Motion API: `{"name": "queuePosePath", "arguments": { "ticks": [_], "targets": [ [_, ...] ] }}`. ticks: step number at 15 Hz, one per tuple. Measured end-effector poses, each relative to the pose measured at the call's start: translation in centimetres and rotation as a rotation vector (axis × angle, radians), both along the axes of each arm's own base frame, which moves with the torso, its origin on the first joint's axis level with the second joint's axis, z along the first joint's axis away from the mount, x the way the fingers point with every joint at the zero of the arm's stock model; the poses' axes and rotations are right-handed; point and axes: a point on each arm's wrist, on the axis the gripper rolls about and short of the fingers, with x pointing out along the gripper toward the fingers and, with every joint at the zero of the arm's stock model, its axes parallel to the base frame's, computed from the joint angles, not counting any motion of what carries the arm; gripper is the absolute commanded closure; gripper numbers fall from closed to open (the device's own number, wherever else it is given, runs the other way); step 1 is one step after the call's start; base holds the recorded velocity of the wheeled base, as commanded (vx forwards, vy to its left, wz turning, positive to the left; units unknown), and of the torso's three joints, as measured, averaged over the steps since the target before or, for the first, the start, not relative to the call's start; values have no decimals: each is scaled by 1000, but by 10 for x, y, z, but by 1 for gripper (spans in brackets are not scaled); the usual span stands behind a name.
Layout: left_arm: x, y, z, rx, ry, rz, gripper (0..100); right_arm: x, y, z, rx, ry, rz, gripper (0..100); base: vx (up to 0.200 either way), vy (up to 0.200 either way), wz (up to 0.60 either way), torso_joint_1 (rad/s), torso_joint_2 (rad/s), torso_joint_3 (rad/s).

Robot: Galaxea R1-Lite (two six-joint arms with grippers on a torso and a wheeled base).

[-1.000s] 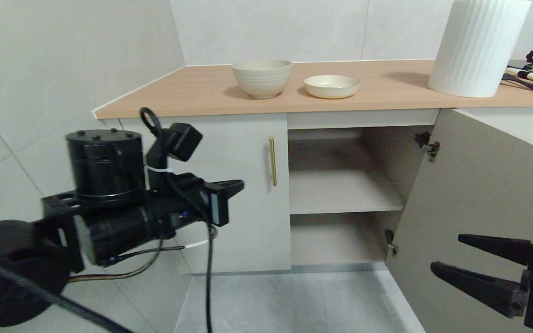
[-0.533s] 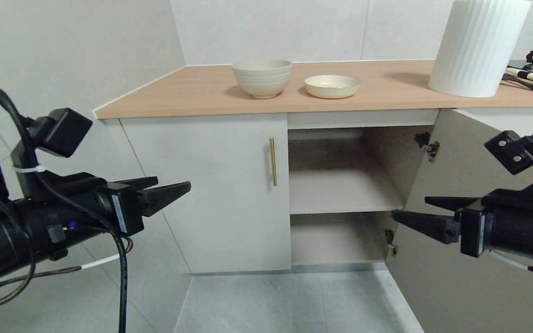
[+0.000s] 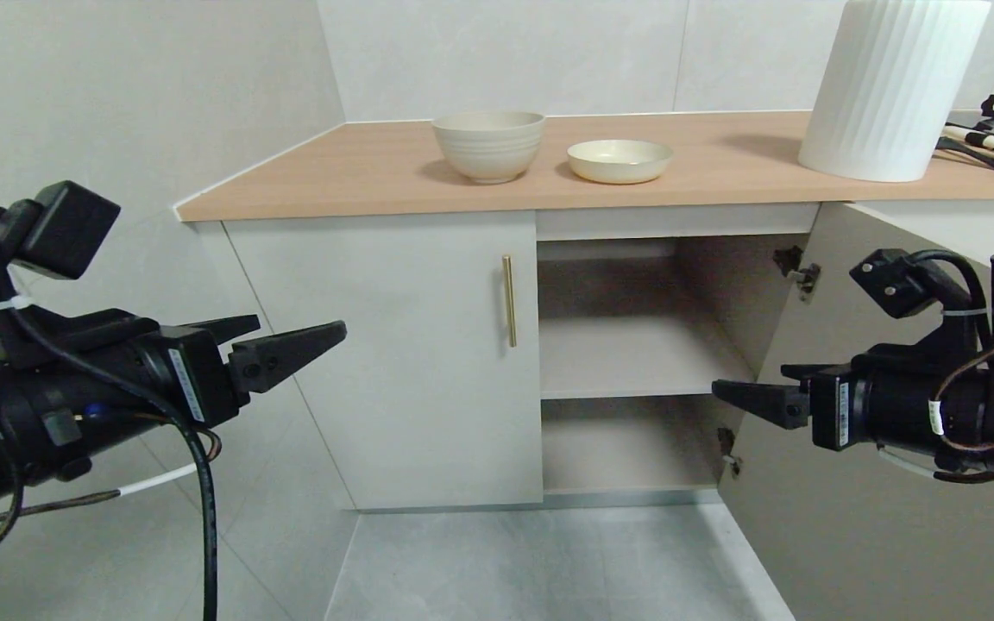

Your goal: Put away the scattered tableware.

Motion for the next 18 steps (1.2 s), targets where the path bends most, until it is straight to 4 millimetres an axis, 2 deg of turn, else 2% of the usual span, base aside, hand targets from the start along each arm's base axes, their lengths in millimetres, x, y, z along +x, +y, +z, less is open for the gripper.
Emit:
{"name": "queuePosePath", "arguments": {
  "ticks": [5,8,15,18],
  "targets": [
    [0,0,1,0,-4,0,0,-2,1,1,2,-5,3,0,200,0,0,0,1,1],
    [0,0,2,-1,-6,1,0,-10,0,1,-15,30,20,0,200,0,0,7,2,2],
    [0,1,3,-4,-10,4,0,-23,-5,10,-31,-29,45,0,200,0,0,0,2,2],
    [0,2,4,-7,-16,12,0,-26,-3,10,-30,-31,60,0,0,0,0,0,0,0]
  ]
}}
